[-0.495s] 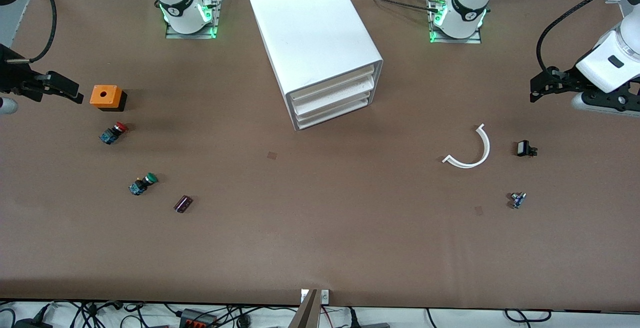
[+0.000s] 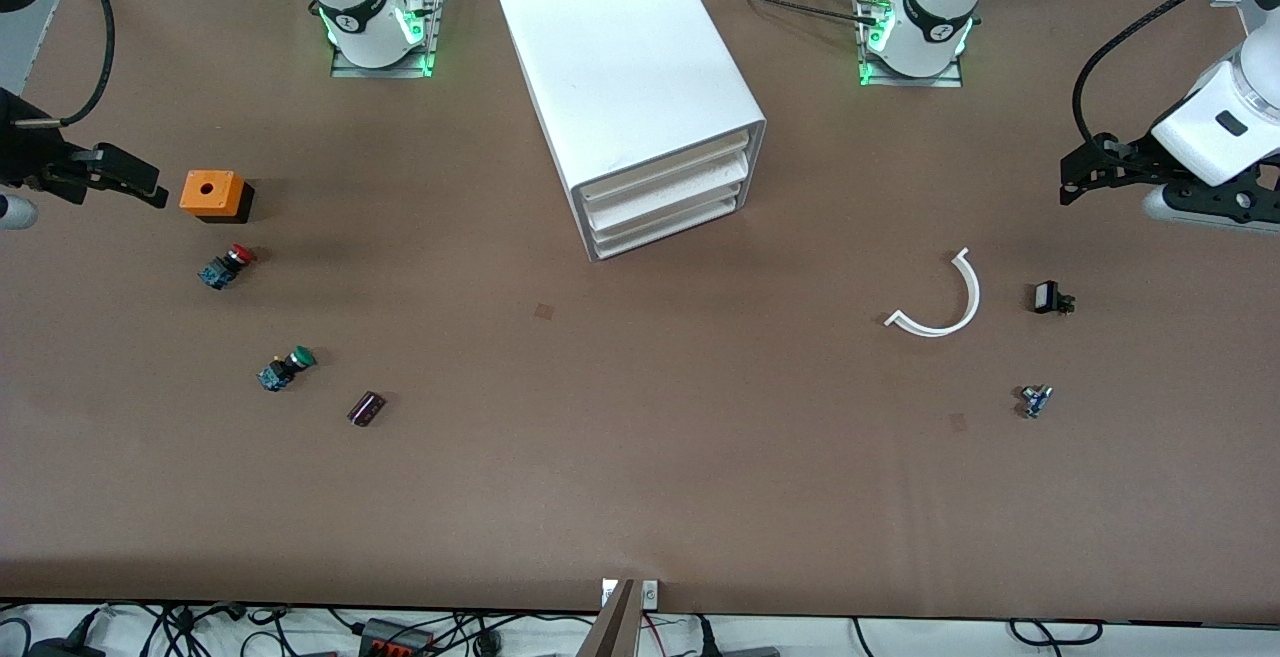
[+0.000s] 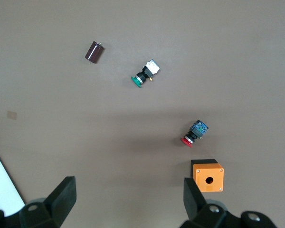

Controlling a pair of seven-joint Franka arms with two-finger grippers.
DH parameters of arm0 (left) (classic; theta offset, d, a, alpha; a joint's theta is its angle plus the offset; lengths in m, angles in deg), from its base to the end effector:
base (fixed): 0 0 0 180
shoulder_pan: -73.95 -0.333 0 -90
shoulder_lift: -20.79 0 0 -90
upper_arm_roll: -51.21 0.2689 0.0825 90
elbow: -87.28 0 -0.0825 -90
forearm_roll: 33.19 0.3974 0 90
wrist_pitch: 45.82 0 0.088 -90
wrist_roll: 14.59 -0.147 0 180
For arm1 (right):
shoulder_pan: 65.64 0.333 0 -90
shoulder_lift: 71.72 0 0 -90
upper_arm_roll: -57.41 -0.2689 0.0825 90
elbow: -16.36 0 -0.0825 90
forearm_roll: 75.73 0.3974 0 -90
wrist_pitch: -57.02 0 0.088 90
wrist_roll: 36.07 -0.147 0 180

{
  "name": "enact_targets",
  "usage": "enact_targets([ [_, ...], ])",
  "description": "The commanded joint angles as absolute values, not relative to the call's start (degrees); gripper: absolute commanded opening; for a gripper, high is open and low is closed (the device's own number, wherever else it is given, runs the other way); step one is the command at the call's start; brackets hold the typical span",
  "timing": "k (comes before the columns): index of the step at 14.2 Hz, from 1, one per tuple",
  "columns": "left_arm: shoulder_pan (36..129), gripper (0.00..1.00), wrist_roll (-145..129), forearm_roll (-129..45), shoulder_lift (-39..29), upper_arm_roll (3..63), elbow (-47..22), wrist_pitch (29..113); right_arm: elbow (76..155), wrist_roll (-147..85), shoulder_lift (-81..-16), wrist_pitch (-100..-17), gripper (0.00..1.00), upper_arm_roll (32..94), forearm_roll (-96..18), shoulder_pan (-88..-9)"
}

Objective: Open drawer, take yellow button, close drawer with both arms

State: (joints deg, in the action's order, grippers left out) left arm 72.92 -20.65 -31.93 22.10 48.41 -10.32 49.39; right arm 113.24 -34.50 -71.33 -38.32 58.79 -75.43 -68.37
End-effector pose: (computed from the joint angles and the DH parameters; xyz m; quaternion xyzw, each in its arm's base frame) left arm 0.5654 -0.0146 0.4936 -0.9975 0.0694 0.0099 0.0111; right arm 0.5706 -0.0402 0.4830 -0.9996 0.0224 0.0167 0.0034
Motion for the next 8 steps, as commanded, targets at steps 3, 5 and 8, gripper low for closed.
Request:
enact_targets([
  [3,72.9,1.0,-21.3,-32.4,21.5,48.2,-8.7,48.0,113.2,-34.8,-71.6,-38.3,1.0,58.6,-76.3,-68.0],
  [5,72.9,1.0,-21.1,-32.4,21.5,48.2,-8.7,48.0,113.2,-34.9,-71.5,-38.5,1.0,58.6,-76.3,-68.1],
  [8,72.9,1.0,-21.4,-33.0,21.4,48.2,-8.7,47.9,113.3,-34.8,-71.0,-38.7,1.0,58.6,-76.3,-68.2],
])
